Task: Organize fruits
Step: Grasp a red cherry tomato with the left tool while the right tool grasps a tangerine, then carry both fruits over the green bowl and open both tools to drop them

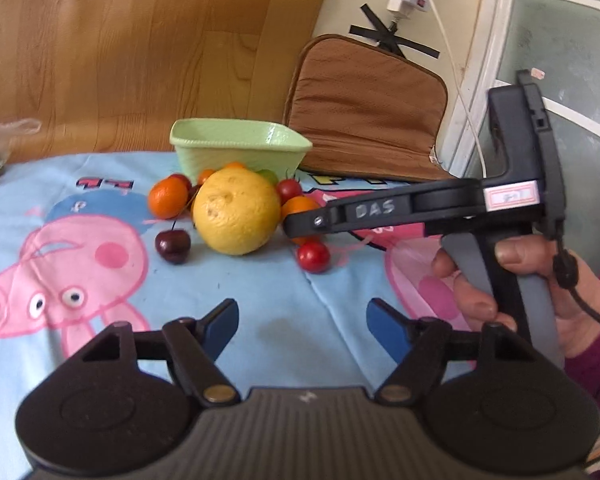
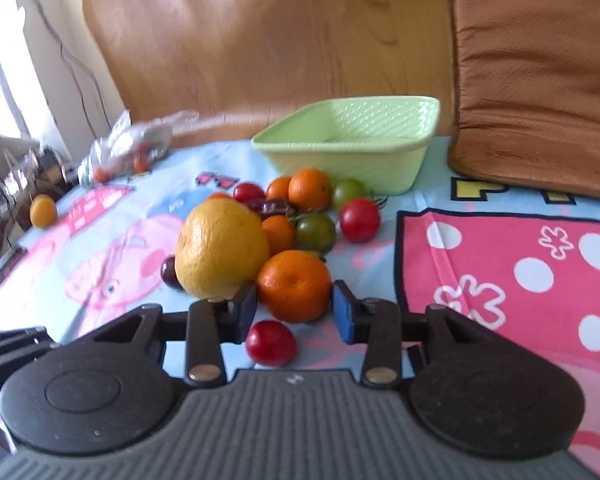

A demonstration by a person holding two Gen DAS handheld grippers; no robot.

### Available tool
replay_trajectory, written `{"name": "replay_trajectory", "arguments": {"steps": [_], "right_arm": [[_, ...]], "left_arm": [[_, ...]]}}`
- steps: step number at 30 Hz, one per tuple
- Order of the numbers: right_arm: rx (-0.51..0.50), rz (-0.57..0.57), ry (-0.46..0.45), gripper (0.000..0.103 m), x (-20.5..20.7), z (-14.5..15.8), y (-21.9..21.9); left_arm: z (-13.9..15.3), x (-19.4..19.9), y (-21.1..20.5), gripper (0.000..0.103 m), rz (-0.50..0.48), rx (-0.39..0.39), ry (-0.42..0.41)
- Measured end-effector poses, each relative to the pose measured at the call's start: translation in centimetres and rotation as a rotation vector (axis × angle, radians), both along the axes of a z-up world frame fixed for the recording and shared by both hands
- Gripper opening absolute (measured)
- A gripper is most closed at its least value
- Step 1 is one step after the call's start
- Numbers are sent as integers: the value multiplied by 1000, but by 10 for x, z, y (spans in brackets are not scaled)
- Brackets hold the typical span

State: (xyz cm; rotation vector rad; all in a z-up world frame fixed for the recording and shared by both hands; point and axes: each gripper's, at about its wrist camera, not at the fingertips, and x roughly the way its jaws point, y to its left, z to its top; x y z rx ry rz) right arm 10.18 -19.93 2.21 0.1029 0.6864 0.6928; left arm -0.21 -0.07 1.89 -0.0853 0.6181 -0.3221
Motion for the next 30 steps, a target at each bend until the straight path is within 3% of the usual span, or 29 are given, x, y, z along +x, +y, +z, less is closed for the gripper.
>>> {"name": "replay_trajectory", "arguments": {"steps": [3, 7, 11, 13, 14, 15, 21, 24, 30], "right_arm": [[53, -81, -61, 43, -7, 9, -36], [3, -134, -68, 43, -8, 7, -69], [-72, -98, -82, 44, -15, -1, -75], [-103, -68, -105, 45, -26, -5, -85], [-114, -61, -128, 46, -25, -6, -81], [-127, -55, -145, 46, -27, -8, -80], [-174, -6, -157, 43, -20, -8, -47], [-121, -9, -176, 42, -16, -1, -46], [-37, -36, -264, 42, 27, 34, -23]], "left_arm": [[5, 9, -13, 72, -33, 35, -26], [3, 33, -42, 71, -79, 113, -58], [-11, 59, -59, 58, -64, 177, -22], [-17, 67, -56, 49, -34, 163, 8], [-16, 67, -54, 42, -26, 146, 8], [-16, 67, -52, 27, -16, 139, 10], [-7, 67, -43, 26, -30, 87, 30], [12, 72, -40, 26, -63, 41, -7], [55, 131, -25, 26, 8, 41, -93]]}}
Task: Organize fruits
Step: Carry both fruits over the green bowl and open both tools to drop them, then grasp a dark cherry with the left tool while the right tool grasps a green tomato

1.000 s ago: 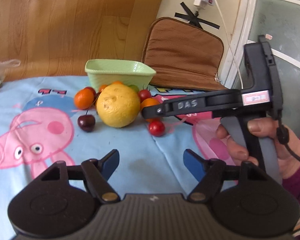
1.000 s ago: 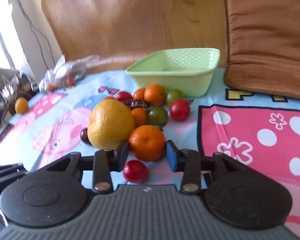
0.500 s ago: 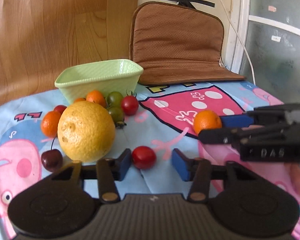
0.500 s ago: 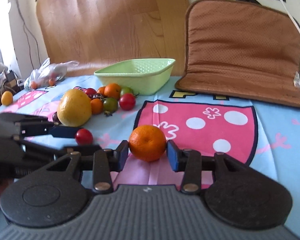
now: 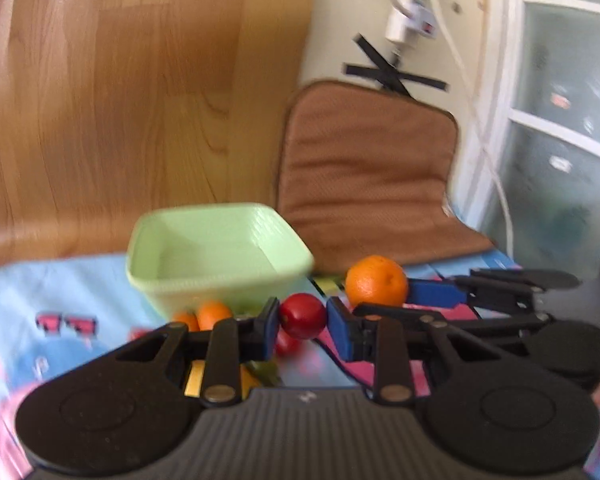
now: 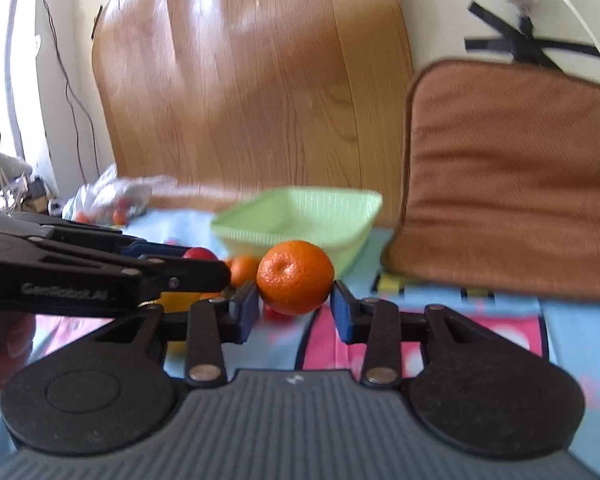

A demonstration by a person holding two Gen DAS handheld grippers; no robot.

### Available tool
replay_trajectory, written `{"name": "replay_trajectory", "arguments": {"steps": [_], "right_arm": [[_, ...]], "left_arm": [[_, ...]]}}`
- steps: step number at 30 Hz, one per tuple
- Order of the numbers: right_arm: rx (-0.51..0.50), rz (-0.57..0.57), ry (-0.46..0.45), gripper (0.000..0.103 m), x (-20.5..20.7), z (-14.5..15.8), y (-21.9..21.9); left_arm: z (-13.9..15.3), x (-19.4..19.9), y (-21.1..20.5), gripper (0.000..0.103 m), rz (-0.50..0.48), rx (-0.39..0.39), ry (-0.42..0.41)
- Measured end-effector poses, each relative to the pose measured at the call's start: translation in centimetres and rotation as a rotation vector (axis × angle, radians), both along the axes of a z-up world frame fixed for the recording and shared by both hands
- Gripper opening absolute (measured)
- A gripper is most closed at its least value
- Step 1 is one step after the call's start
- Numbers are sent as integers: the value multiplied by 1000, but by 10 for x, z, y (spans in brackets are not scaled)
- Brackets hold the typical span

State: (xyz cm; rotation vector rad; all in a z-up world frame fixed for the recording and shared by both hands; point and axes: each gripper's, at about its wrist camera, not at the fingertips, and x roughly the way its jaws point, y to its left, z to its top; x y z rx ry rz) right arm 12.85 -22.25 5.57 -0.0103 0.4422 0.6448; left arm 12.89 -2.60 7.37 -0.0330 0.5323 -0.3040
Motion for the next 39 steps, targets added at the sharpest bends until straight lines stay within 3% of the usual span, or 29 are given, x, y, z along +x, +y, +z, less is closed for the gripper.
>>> {"name": "replay_trajectory", "arguments": {"steps": [4, 7, 10, 13, 20, 25, 29, 32, 39], "right_arm": [[-7, -23, -25, 42, 52, 0, 25], [-38, -30, 6, 42, 83, -12, 42], [-47, -37, 44, 44, 98, -23, 49], [-26, -48, 23, 49, 94, -24, 45], [13, -30, 37, 51, 68, -5, 29], [-23, 55, 61, 32, 30, -13, 23], [-68, 67, 108, 30, 12, -26, 24], [-123, 72, 94, 30, 6, -33, 32], [-144, 102, 95, 31, 12, -35, 55]], "left_arm": [[5, 66, 23, 26, 76, -46, 42], [-7, 102, 34, 26, 112, -54, 101], [-21, 119, 37, 27, 130, -36, 134], [-29, 121, 38, 29, 134, -28, 151], [-7, 65, 72, 38, 143, -127, 64], [-9, -4, 104, 38, 164, -181, 36], [-27, -47, 109, 38, 150, -155, 44], [-41, -64, 107, 43, 115, -145, 74], [-61, -68, 95, 46, 87, -87, 87]]}}
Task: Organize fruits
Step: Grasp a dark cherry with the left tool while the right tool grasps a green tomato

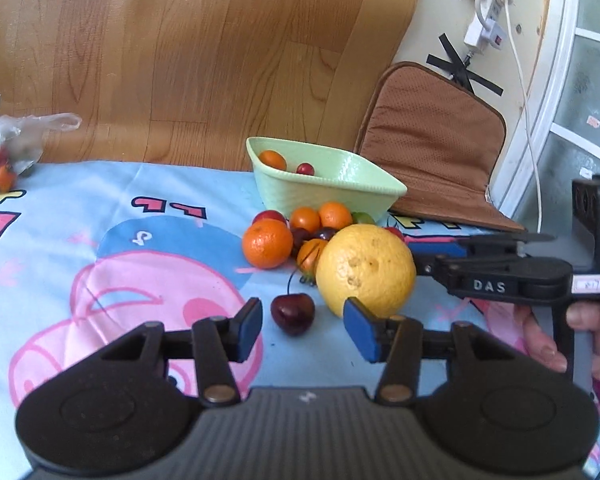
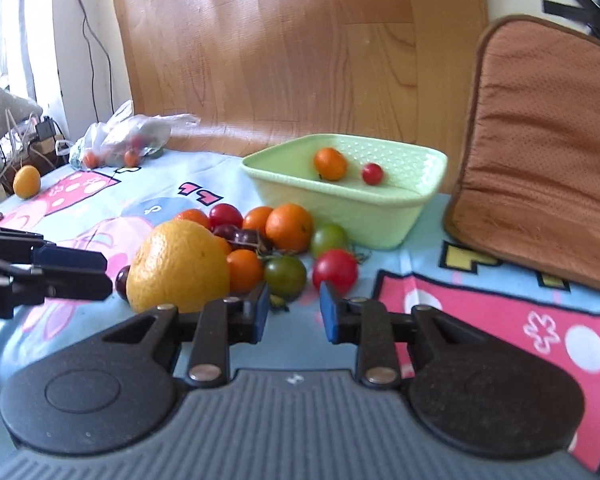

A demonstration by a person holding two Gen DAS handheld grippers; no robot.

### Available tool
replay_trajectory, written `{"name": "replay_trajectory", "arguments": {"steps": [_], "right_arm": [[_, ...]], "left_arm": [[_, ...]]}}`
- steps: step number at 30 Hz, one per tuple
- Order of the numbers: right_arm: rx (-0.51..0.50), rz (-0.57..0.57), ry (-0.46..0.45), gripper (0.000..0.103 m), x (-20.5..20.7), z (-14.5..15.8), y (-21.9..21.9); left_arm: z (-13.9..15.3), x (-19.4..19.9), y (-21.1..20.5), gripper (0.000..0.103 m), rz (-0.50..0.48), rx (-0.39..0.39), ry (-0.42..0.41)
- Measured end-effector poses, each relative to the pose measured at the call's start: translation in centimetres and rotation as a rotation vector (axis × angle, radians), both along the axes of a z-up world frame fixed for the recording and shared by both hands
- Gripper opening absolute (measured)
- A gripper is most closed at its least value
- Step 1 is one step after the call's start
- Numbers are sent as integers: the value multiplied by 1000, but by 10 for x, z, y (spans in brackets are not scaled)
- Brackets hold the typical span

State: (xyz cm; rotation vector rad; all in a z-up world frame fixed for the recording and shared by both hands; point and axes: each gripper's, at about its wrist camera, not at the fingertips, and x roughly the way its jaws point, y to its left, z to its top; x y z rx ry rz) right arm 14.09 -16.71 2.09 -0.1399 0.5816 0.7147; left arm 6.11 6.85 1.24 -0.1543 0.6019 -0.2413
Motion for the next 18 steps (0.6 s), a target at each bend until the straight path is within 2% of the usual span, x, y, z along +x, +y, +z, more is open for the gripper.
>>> {"name": "replay_trajectory", "arguments": {"steps": [5, 7, 8, 10, 14, 18], "right_arm": [[-57, 47, -43, 31, 8, -2, 19], [-51, 50, -27, 28, 15, -2, 19], [-40, 46, -13, 28, 17, -2, 17], [-25, 13, 1, 27, 13, 0, 10], [83, -15, 10, 27, -17, 12, -24], [90, 14, 28, 27, -61, 12, -54]], "left_arm": [[-4, 6, -9, 43, -4, 66, -28], [-6, 9, -8, 38, -18, 55, -22], [-7, 11, -7, 28, -13, 57, -9], [-7, 8, -7, 27, -10, 52, -8], [-5, -10, -6, 27, -34, 44, -11], [-6, -39, -9, 27, -79, 21, -13]]}}
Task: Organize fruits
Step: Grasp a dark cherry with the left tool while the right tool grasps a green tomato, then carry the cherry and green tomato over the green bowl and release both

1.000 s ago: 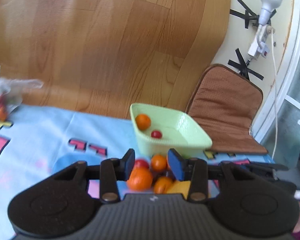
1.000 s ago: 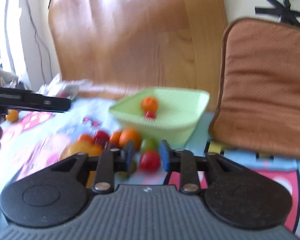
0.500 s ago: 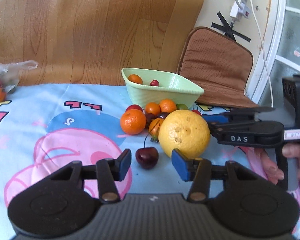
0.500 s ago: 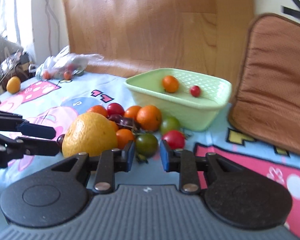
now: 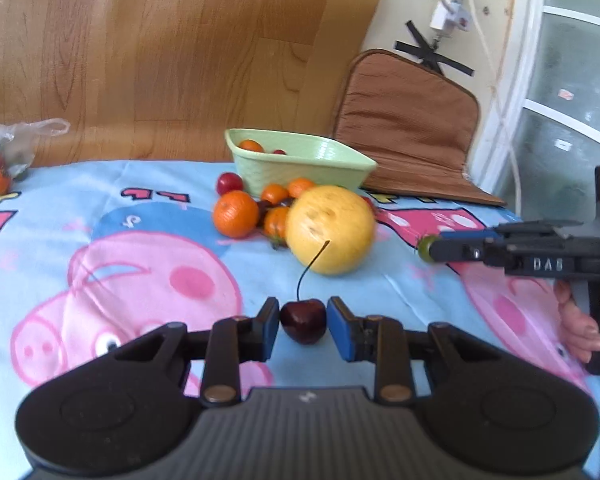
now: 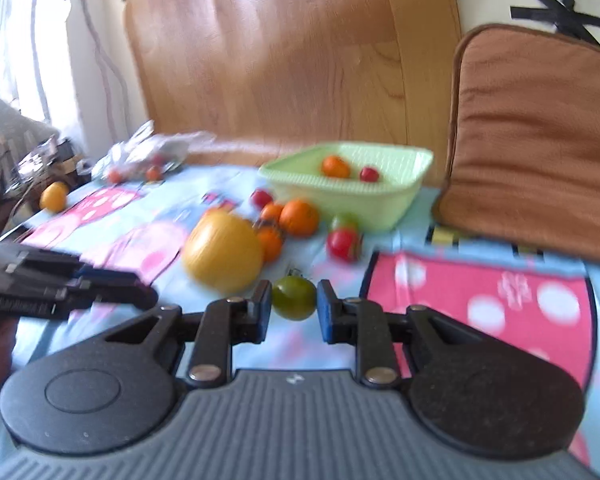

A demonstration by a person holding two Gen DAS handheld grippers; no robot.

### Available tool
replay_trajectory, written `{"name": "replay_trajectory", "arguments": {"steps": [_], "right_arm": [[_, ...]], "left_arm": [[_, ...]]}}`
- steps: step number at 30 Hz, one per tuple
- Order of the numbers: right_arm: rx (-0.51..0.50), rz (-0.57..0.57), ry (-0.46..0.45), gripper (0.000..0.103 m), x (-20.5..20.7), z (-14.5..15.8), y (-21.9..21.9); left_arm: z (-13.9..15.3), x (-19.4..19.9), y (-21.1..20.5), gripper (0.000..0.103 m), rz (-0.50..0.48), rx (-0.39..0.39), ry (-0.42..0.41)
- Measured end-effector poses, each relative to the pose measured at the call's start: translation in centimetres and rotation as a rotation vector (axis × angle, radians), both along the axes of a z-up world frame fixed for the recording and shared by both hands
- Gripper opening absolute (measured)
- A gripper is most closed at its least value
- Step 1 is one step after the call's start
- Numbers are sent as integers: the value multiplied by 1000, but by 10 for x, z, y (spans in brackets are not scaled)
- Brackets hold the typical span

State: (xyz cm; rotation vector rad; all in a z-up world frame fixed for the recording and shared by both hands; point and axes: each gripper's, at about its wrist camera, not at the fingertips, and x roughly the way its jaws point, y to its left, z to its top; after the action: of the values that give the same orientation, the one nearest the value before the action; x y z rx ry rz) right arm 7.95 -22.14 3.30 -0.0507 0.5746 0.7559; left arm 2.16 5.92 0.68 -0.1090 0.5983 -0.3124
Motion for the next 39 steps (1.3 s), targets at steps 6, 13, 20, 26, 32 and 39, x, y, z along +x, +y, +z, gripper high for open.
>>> {"name": "replay_trajectory", "arguments": {"steps": [6, 13, 20, 26, 32, 39], "right_arm": [[-44, 67, -28, 28, -49, -10, 7], [-94, 58, -49, 45, -58, -16, 15], [-120, 39, -75, 46, -61, -14, 17], [-132, 65, -67, 29, -52, -15, 28], [-19, -2, -159, 29, -24, 20, 29], [45, -129, -163, 29, 76, 28, 36]], "left_arm": [[1, -22, -33, 28, -97, -3, -1], [-2, -34, -63, 48, -73, 84, -28], [-1, -36, -65, 49, -64, 88, -15], [4, -24, -61, 28, -86, 37, 18], [55, 26, -62, 28, -76, 43, -93], [74, 139, -58, 28, -2, 50, -67]]}}
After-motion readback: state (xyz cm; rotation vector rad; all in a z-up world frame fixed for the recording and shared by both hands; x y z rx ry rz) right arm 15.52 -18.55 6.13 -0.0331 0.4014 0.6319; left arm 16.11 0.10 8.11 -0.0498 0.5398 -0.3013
